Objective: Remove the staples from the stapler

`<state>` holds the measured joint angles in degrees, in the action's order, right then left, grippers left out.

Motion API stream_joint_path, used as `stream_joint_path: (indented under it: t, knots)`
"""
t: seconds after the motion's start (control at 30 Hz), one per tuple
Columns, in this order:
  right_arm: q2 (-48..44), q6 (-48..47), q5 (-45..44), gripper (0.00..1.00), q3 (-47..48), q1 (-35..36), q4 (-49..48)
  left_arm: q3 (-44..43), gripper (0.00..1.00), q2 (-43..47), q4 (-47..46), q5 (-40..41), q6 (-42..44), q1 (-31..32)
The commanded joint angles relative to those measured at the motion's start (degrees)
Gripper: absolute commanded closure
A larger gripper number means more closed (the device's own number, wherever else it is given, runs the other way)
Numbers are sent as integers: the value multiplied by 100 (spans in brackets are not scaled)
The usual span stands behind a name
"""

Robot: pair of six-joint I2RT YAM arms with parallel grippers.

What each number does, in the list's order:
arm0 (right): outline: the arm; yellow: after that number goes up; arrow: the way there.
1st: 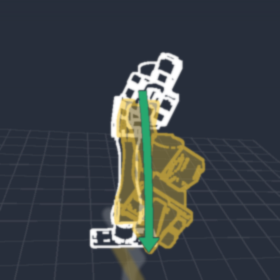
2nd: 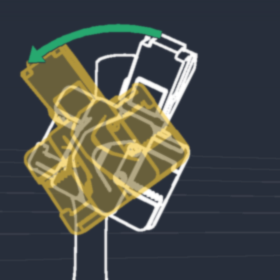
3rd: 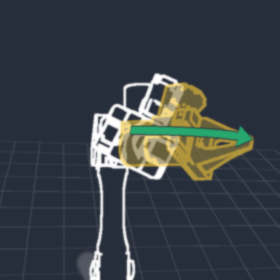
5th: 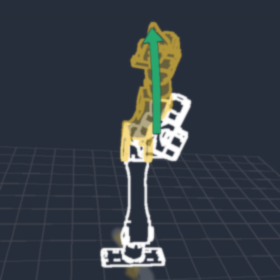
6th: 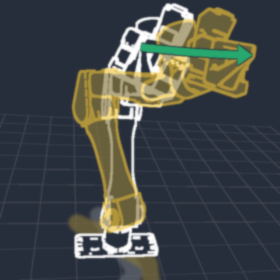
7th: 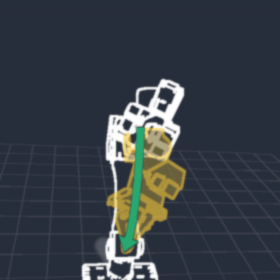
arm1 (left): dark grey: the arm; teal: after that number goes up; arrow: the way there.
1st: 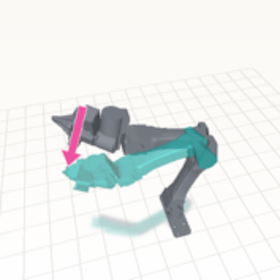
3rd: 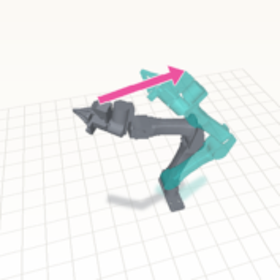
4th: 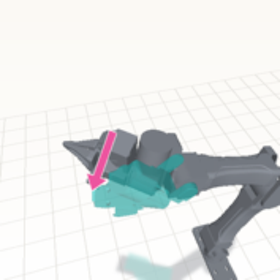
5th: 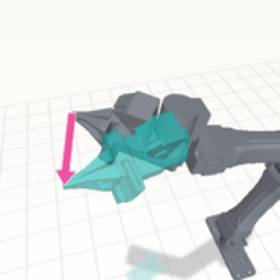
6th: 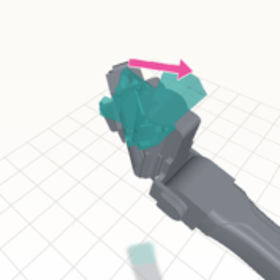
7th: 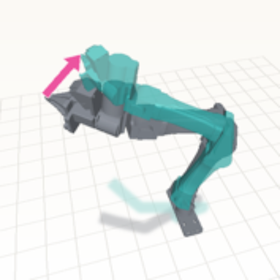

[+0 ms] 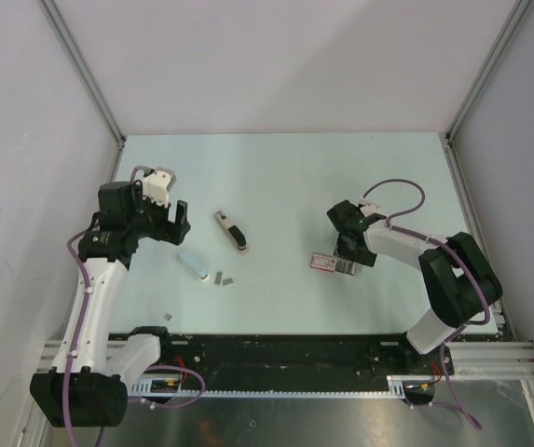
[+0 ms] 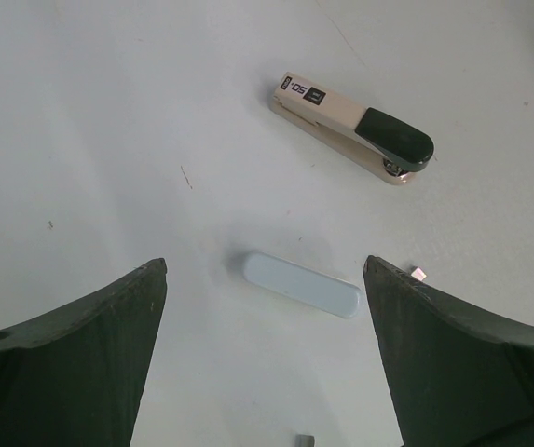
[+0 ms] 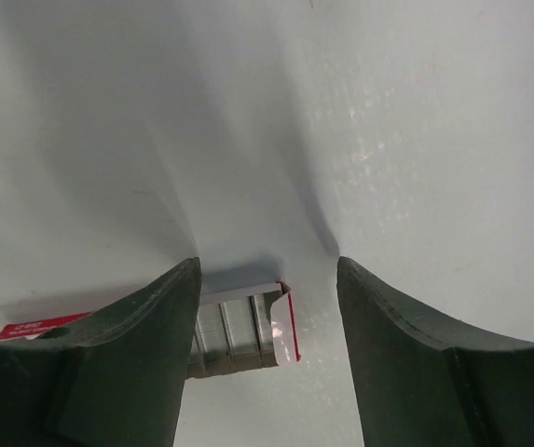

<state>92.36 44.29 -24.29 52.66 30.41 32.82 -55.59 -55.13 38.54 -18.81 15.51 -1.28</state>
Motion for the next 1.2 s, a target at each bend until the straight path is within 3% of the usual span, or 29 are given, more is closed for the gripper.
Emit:
stream_joint_path:
  t: [0.0,0.6,1.17]
  knots:
    - [-131,449,216,35,-162,18,-115,9,9,54,-5,-286,75,-62]
    - [98,1488,574,39,-308,1105,-110,90,8,188,-8,-232,187,-58]
    - [-426,2333,506,41,-369,2123,332,197,8,241,-11,-191,271,-64]
